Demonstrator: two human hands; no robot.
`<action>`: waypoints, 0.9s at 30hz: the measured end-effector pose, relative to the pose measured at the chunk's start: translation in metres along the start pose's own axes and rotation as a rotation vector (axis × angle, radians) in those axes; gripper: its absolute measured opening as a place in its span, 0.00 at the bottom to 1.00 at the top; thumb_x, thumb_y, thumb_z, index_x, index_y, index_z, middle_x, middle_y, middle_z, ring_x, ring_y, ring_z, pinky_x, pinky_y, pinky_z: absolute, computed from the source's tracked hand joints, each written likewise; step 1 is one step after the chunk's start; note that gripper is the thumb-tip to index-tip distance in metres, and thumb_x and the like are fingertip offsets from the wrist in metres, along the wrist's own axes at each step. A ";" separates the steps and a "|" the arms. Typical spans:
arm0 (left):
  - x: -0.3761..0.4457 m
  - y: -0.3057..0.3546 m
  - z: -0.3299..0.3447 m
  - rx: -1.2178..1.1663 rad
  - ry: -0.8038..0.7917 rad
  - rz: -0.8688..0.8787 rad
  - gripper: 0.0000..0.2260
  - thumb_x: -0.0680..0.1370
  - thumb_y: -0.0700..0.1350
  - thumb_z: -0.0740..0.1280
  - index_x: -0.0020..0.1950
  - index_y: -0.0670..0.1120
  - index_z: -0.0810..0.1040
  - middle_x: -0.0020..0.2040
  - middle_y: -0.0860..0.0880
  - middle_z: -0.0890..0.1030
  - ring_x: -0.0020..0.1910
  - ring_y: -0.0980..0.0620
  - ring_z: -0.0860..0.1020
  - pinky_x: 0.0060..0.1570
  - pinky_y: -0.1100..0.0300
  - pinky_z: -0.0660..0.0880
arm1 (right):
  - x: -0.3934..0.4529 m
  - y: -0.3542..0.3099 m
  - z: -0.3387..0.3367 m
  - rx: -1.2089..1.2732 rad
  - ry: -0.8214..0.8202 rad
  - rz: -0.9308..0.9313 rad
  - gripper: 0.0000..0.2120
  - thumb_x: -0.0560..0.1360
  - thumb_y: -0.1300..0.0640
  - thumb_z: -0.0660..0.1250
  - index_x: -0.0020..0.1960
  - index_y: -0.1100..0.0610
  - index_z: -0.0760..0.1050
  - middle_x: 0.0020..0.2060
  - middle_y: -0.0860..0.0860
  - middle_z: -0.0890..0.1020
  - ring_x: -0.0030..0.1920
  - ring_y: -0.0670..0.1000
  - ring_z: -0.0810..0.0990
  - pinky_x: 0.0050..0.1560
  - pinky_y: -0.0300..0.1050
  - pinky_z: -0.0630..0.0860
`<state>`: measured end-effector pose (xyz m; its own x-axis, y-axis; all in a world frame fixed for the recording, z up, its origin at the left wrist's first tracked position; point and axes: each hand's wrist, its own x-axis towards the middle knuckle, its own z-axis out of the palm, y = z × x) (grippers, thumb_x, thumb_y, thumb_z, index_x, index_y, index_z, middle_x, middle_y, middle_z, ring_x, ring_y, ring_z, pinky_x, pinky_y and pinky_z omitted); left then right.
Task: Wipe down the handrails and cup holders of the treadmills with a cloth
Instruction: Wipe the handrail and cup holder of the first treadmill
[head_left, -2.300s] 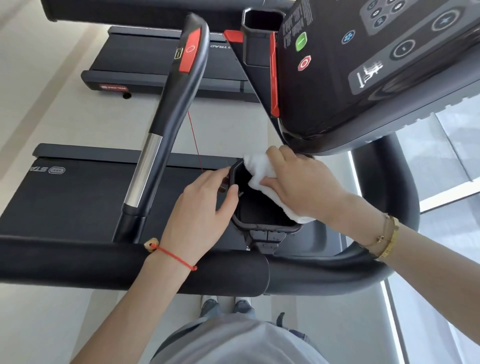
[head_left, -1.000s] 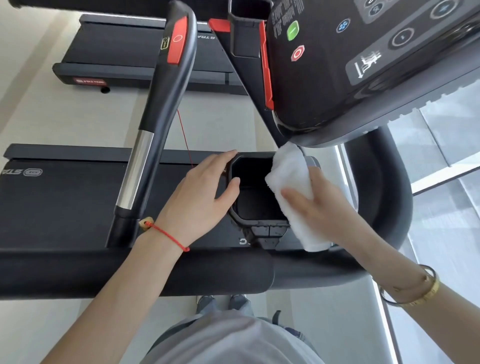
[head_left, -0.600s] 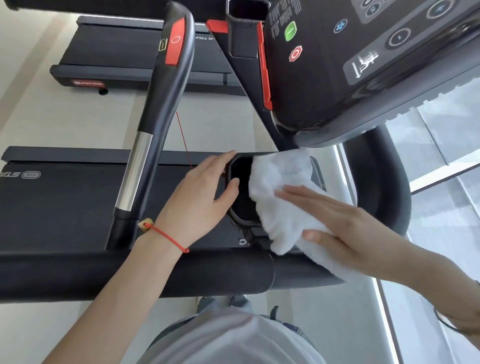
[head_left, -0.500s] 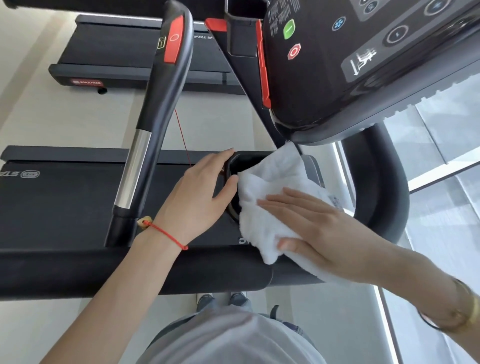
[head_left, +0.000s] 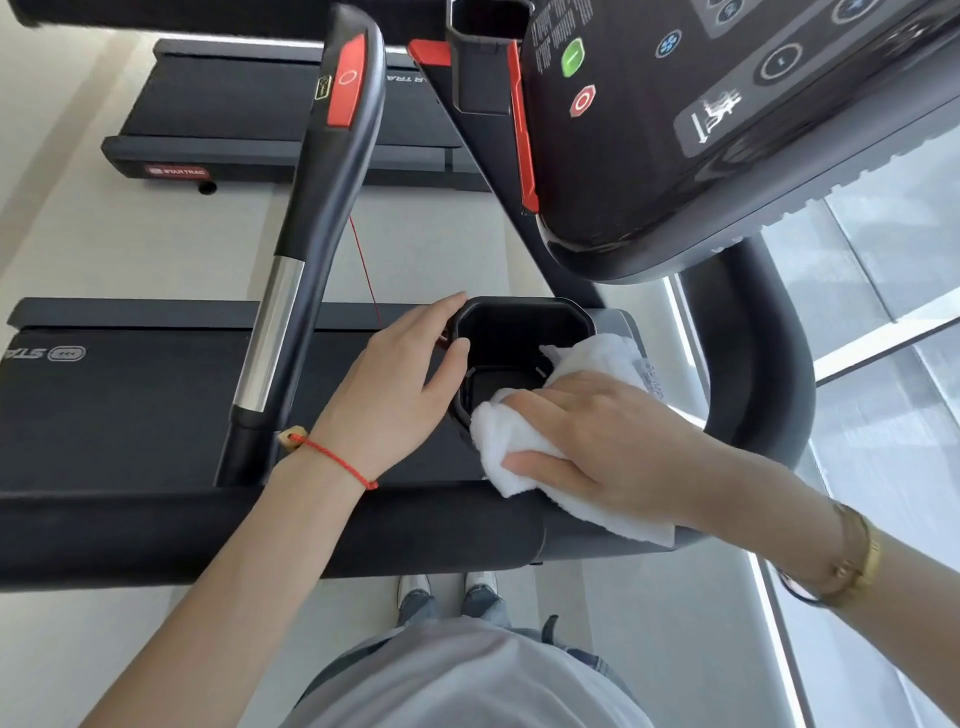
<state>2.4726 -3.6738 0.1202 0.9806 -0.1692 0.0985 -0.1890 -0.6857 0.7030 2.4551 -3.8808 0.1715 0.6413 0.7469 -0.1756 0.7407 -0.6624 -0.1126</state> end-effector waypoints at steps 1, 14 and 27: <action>0.000 0.000 0.000 0.000 -0.001 -0.001 0.21 0.82 0.49 0.58 0.76 0.49 0.66 0.68 0.52 0.74 0.64 0.55 0.74 0.66 0.58 0.71 | 0.006 -0.001 0.003 -0.011 0.001 0.007 0.31 0.77 0.36 0.41 0.63 0.55 0.71 0.43 0.47 0.79 0.46 0.52 0.78 0.49 0.43 0.68; -0.002 -0.004 -0.001 -0.002 -0.014 -0.010 0.22 0.82 0.52 0.58 0.76 0.52 0.65 0.66 0.54 0.75 0.62 0.56 0.74 0.64 0.59 0.72 | -0.026 0.008 0.016 0.065 0.396 0.037 0.19 0.81 0.49 0.57 0.49 0.62 0.78 0.39 0.52 0.79 0.42 0.57 0.78 0.50 0.50 0.75; -0.003 0.004 -0.003 0.018 -0.033 -0.031 0.22 0.83 0.51 0.56 0.77 0.52 0.63 0.68 0.52 0.74 0.64 0.52 0.74 0.67 0.53 0.72 | -0.030 -0.010 0.025 -0.077 0.666 0.524 0.18 0.77 0.48 0.67 0.54 0.64 0.78 0.37 0.54 0.81 0.33 0.56 0.79 0.38 0.40 0.67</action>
<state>2.4691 -3.6739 0.1246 0.9839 -0.1707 0.0533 -0.1596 -0.7033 0.6928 2.4233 -3.8976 0.1532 0.8714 0.2391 0.4284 0.3115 -0.9443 -0.1064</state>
